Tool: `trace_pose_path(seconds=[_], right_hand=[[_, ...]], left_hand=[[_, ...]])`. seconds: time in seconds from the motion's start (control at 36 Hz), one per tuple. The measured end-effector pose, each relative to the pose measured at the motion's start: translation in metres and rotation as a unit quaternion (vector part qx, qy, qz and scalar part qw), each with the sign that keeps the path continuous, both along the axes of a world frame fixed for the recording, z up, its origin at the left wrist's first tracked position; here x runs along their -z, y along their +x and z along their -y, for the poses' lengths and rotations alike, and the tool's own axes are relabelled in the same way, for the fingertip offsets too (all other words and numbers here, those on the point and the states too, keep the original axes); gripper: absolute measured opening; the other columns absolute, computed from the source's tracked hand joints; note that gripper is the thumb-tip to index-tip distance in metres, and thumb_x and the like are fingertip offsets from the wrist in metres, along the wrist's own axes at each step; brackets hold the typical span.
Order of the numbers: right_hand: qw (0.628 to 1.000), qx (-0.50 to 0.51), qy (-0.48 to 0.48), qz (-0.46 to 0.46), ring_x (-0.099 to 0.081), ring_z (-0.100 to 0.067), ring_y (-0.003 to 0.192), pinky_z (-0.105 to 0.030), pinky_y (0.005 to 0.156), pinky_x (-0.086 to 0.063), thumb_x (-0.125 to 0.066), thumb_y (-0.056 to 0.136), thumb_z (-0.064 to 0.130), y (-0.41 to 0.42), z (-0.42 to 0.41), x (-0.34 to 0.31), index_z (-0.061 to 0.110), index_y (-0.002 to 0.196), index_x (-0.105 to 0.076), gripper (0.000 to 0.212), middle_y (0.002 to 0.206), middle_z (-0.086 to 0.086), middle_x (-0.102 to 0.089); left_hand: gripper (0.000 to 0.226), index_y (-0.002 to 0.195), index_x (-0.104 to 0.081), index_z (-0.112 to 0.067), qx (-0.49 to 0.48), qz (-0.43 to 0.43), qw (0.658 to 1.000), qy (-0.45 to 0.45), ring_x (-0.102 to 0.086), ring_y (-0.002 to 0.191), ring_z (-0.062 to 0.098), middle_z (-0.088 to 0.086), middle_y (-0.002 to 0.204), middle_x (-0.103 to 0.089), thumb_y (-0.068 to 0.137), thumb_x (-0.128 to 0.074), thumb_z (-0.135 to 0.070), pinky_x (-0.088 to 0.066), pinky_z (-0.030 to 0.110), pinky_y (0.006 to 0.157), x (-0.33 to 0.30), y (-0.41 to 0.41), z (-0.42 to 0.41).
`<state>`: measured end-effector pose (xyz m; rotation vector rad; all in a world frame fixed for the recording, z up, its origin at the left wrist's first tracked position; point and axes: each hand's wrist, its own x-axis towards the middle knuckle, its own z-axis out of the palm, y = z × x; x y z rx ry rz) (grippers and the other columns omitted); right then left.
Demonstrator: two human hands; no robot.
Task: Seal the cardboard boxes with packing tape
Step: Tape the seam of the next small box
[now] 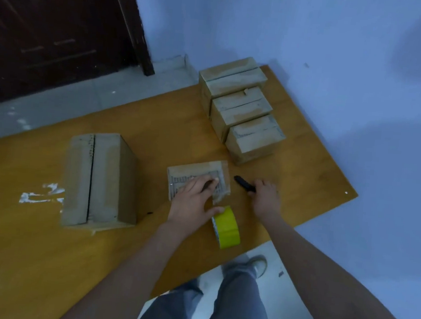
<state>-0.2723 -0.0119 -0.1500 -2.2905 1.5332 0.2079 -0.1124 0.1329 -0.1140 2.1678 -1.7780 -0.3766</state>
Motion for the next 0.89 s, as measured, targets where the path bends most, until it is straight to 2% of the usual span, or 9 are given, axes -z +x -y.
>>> trace_pose_path(seconds=[0.08,0.17,0.28,0.36,0.47,0.58,0.72,0.81,0.89], right_hand=[[0.977,0.071,0.121,0.162,-0.051,-0.023,0.086,-0.028,0.061,-0.035,-0.043,0.099,0.016,-0.013,-0.012,-0.013,0.006,0.115,-0.055,0.022,0.099,-0.006,-0.057],[0.947,0.086,0.150,0.271,-0.053,-0.021,0.088,-0.029,0.069,-0.035,-0.042,0.100,0.012,-0.030,-0.025,-0.030,0.007,0.114,-0.059,0.023,0.097,-0.008,-0.059],[0.917,0.095,0.178,0.343,-0.054,-0.019,0.082,-0.032,0.077,-0.040,-0.045,0.098,0.010,-0.046,-0.037,-0.053,0.016,0.099,-0.060,0.016,0.085,-0.006,-0.059],[0.915,0.075,0.163,0.361,-0.055,-0.014,0.079,-0.026,0.074,-0.040,-0.047,0.098,0.010,-0.051,-0.040,-0.068,0.018,0.096,-0.061,0.016,0.086,-0.005,-0.060],[0.953,-0.001,0.087,0.291,-0.048,0.001,0.078,-0.018,0.066,-0.034,-0.051,0.096,0.016,-0.051,-0.041,-0.082,0.021,0.103,-0.062,0.014,0.088,0.001,-0.056],[0.983,-0.110,0.008,0.144,-0.042,-0.005,0.070,-0.017,0.052,-0.028,-0.052,0.096,0.026,-0.045,-0.046,-0.094,0.026,0.117,-0.063,0.024,0.091,0.006,-0.046],[0.985,-0.166,-0.014,0.054,-0.047,-0.012,0.076,-0.025,0.057,-0.039,-0.050,0.095,0.035,-0.033,-0.052,-0.099,0.036,0.130,-0.054,0.035,0.097,0.006,-0.042],[0.983,-0.182,-0.010,0.039,-0.043,-0.010,0.075,-0.019,0.052,-0.030,-0.048,0.096,0.035,-0.025,-0.054,-0.097,0.037,0.131,-0.053,0.036,0.096,0.008,-0.038],[0.984,-0.176,-0.008,0.030,-0.043,-0.008,0.076,-0.016,0.049,-0.026,-0.047,0.096,0.035,-0.019,-0.054,-0.094,0.039,0.131,-0.051,0.036,0.095,0.010,-0.036]], left_hand=[[0.071,0.137,-0.050,-0.013,-0.004,0.005,1.000,-0.013,-0.032,0.128,0.017,0.003,0.136,-0.050,0.081,-0.059,-0.056,-0.027,0.036,0.108,0.002,0.001,0.000],[0.076,0.142,-0.044,-0.015,-0.001,-0.012,1.000,0.004,-0.033,0.134,0.020,0.001,0.141,-0.043,0.081,-0.054,-0.060,-0.024,0.036,0.111,0.000,0.001,0.000],[0.086,0.146,-0.036,-0.019,-0.001,-0.018,0.999,0.030,-0.026,0.138,0.017,-0.004,0.146,-0.034,0.078,-0.034,-0.071,-0.020,0.032,0.113,-0.004,0.001,0.000],[0.089,0.148,-0.031,-0.020,0.002,-0.014,0.999,0.047,-0.021,0.140,0.016,-0.005,0.148,-0.030,0.077,-0.031,-0.073,-0.017,0.031,0.114,-0.006,0.000,0.000],[0.090,0.151,-0.023,-0.021,0.011,0.001,0.998,0.069,-0.013,0.143,0.015,-0.007,0.152,-0.021,0.078,-0.032,-0.074,-0.009,0.031,0.117,-0.011,-0.001,0.000],[0.089,0.152,-0.017,-0.023,0.017,0.016,0.995,0.093,-0.010,0.144,0.016,-0.006,0.154,-0.016,0.083,-0.037,-0.075,-0.009,0.033,0.117,-0.010,0.000,-0.001],[0.105,0.152,-0.014,-0.023,0.023,0.028,0.993,0.110,-0.009,0.144,0.017,-0.005,0.155,-0.015,0.067,-0.007,-0.084,-0.009,0.033,0.118,-0.010,0.000,0.000],[0.100,0.152,-0.014,-0.023,0.024,0.038,0.993,0.110,-0.009,0.144,0.017,-0.004,0.154,-0.015,0.073,-0.015,-0.084,-0.009,0.034,0.118,-0.010,0.001,0.000],[0.106,0.152,-0.015,-0.023,0.023,0.045,0.993,0.109,-0.011,0.144,0.017,-0.005,0.153,-0.018,0.064,0.000,-0.081,-0.009,0.034,0.117,-0.009,0.001,-0.001]])
